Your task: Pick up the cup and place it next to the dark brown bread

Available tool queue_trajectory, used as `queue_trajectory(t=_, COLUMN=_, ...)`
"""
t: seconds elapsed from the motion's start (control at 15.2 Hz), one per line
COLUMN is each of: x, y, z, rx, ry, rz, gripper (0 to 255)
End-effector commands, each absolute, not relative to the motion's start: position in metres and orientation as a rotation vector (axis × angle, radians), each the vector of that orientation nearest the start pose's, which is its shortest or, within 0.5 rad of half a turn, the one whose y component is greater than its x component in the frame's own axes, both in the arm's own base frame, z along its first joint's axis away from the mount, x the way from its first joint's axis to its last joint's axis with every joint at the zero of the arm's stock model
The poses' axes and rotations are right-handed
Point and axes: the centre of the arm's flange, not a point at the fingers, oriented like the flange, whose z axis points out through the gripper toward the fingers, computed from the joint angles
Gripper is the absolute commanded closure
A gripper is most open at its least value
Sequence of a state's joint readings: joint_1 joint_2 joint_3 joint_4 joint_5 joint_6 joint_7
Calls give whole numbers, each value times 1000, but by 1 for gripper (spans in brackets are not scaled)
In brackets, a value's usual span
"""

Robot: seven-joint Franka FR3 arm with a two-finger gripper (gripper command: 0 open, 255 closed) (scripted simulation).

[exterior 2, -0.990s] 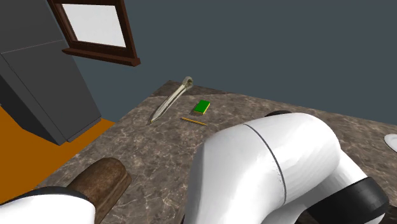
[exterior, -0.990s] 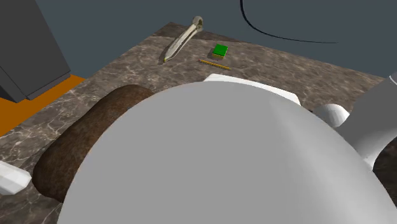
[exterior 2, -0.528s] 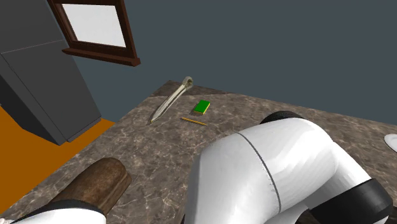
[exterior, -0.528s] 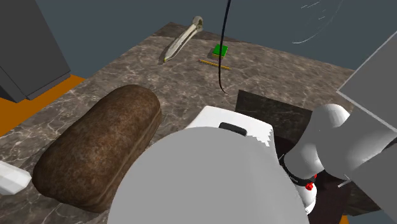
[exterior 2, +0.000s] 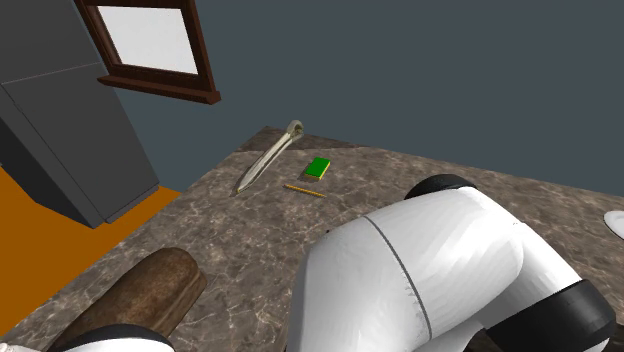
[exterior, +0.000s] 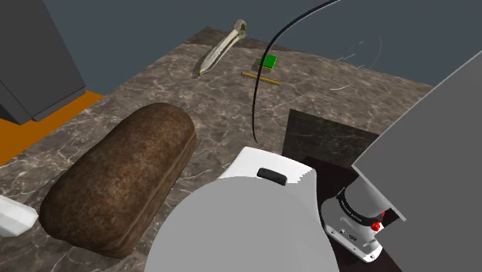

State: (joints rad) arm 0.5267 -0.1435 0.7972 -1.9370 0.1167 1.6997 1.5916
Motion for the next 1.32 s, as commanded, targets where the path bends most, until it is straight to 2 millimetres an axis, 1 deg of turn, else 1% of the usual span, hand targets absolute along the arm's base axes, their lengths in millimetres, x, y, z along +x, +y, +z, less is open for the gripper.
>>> queue_trajectory(t=0.0, x=100, y=507, z=515, rx=-3236, ry=494, rz=45, gripper=255)
queue_trajectory(t=0.13, x=100, y=507, z=515, rx=-3236, ry=494, rz=45, gripper=255)
queue_trajectory(t=0.2, x=100, y=507, z=515, rx=-3236, ry=494, rz=45, gripper=0)
queue_trajectory(t=0.53, x=100, y=507, z=515, rx=-3236, ry=494, rz=45, gripper=0)
queue_trajectory(t=0.73, x=101, y=512, z=554, rx=-3236, ry=494, rz=45, gripper=0)
queue_trajectory(t=0.79, x=102, y=513, z=565, rx=-3236, ry=494, rz=45, gripper=0)
queue_trajectory(t=1.25, x=102, y=513, z=565, rx=-3236, ry=494, rz=45, gripper=0)
